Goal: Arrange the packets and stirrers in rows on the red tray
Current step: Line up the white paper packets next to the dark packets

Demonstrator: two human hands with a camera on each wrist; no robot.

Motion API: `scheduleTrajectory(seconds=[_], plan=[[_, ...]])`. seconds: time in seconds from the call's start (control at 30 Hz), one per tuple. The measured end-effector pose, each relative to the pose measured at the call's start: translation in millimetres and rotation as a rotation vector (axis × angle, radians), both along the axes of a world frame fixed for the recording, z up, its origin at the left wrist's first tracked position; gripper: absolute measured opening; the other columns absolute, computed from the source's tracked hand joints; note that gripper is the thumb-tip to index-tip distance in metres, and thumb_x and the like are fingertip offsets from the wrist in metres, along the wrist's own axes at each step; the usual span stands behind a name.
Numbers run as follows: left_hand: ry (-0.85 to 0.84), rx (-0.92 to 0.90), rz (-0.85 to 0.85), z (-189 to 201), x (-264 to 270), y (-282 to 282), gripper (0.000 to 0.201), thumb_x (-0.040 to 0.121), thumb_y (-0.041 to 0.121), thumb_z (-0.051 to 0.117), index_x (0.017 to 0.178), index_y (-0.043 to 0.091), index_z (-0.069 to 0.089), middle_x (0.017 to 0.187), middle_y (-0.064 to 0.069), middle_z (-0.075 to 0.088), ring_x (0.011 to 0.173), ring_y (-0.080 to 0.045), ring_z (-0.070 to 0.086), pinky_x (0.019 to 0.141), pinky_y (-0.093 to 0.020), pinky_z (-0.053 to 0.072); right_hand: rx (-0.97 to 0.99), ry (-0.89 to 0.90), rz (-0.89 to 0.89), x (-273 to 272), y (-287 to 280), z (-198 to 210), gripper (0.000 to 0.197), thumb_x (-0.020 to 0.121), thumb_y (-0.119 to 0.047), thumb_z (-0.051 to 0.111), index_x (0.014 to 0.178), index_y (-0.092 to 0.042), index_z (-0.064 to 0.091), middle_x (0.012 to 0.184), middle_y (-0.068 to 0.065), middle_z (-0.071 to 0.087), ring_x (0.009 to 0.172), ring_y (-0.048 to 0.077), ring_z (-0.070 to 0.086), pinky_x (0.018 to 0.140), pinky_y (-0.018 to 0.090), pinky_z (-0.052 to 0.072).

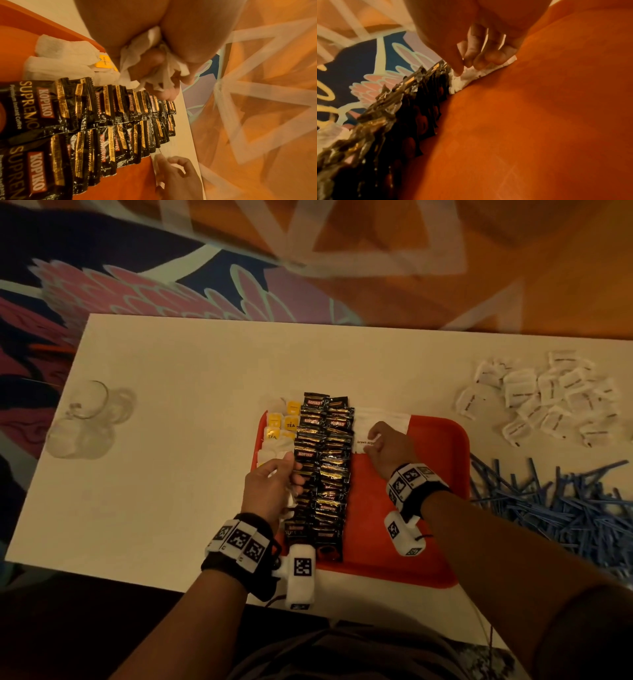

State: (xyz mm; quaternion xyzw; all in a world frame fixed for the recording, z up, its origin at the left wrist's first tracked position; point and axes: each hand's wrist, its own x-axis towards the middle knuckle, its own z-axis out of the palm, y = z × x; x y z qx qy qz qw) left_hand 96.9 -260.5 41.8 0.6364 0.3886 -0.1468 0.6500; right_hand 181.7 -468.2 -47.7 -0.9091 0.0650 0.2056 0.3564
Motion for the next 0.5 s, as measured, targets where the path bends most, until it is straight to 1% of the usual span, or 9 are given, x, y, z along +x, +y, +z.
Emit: scheduleTrajectory(seconds=[0.1,0.17,0.2,0.23,0.3,0.33,0.4,0.43,0.5], plan=[[-0.007,-0.009,-0.001,0,-3,1,0.03,0.099,0.038,0.057,0.089,0.012,0.069,0.065,0.0,0.061,0.05,-0.011,0.051,0.039,-0.017,0.033,0.034,0.005,-0.027,-1,0,0,0.014,0.088,-0.011,0.063,0.098,-0.02,0.057,0.079,-0.001,0.061,0.076,0.017,0.059,0.064,0.024,0.043],[-0.004,-0.029,-0.001,1,-3,1,0.031,0.099,0.038,0.057,0.089,0.012,0.069,0.066,-0.001,0.061,0.05,-0.012,0.051,0.037,-0.017,0.033,0.056,0.008,-0.061,-2,-1,4,0.015,0.087,-0.012,0.066,0.094,-0.021,0.058,0.075,-0.004,0.061,0.071,0.012,0.057,0.058,0.021,0.04],[0.003,-0.05,0.003,1,-3,1,0.033,0.099,0.041,0.056,0.089,0.011,0.068,0.067,-0.002,0.062,0.05,-0.012,0.052,0.037,-0.018,0.034,0.073,0.006,-0.08,-3,-2,7,0.015,0.086,-0.012,0.067,0.092,-0.022,0.058,0.071,-0.006,0.06,0.068,0.009,0.056,0.058,0.021,0.04],[0.015,-0.076,0.01,3,-2,-1,0.036,0.099,0.044,0.055,0.09,0.011,0.068,0.067,-0.002,0.062,0.049,-0.012,0.053,0.037,-0.019,0.035,0.088,0.004,-0.098,-3,-3,12,0.014,0.085,-0.014,0.069,0.091,-0.022,0.059,0.069,-0.008,0.059,0.067,0.007,0.056,0.058,0.021,0.039],[0.048,-0.127,0.025,6,2,-5,0.046,0.098,0.053,0.05,0.09,0.011,0.067,0.067,-0.002,0.063,0.049,-0.012,0.056,0.04,-0.022,0.039,0.12,0.002,-0.124,-5,-5,24,0.012,0.086,-0.018,0.07,0.091,-0.022,0.06,0.069,-0.01,0.06,0.07,0.006,0.057,0.059,0.022,0.039],[0.06,-0.15,0.022,7,4,-8,0.051,0.098,0.057,0.046,0.089,0.011,0.066,0.065,-0.002,0.063,0.049,-0.013,0.056,0.045,-0.023,0.04,0.142,-0.001,-0.128,-6,-5,32,0.011,0.086,-0.02,0.07,0.091,-0.023,0.061,0.071,-0.01,0.061,0.071,0.007,0.059,0.059,0.022,0.039],[0.06,-0.185,-0.012,11,8,-16,0.06,0.097,0.064,0.037,0.09,0.011,0.066,0.062,-0.003,0.064,0.049,-0.015,0.057,0.052,-0.026,0.038,0.197,-0.017,-0.112,-10,-5,50,0.008,0.086,-0.023,0.071,0.087,-0.025,0.063,0.074,-0.012,0.063,0.071,0.007,0.06,0.057,0.02,0.04],[0.048,-0.202,-0.036,14,9,-20,0.063,0.097,0.065,0.034,0.091,0.011,0.065,0.062,-0.004,0.064,0.049,-0.017,0.057,0.052,-0.026,0.037,0.217,-0.031,-0.085,-12,-3,61,0.008,0.086,-0.024,0.071,0.083,-0.026,0.064,0.075,-0.013,0.064,0.072,0.005,0.06,0.057,0.019,0.041],[0.015,-0.25,-0.082,21,11,-31,0.065,0.097,0.066,0.03,0.095,0.01,0.064,0.063,-0.006,0.064,0.048,-0.017,0.056,0.047,-0.023,0.034,0.254,-0.058,-0.007,-19,-1,81,0.009,0.083,-0.029,0.073,0.078,-0.03,0.067,0.079,-0.014,0.066,0.075,0.001,0.061,0.063,0.02,0.045]])
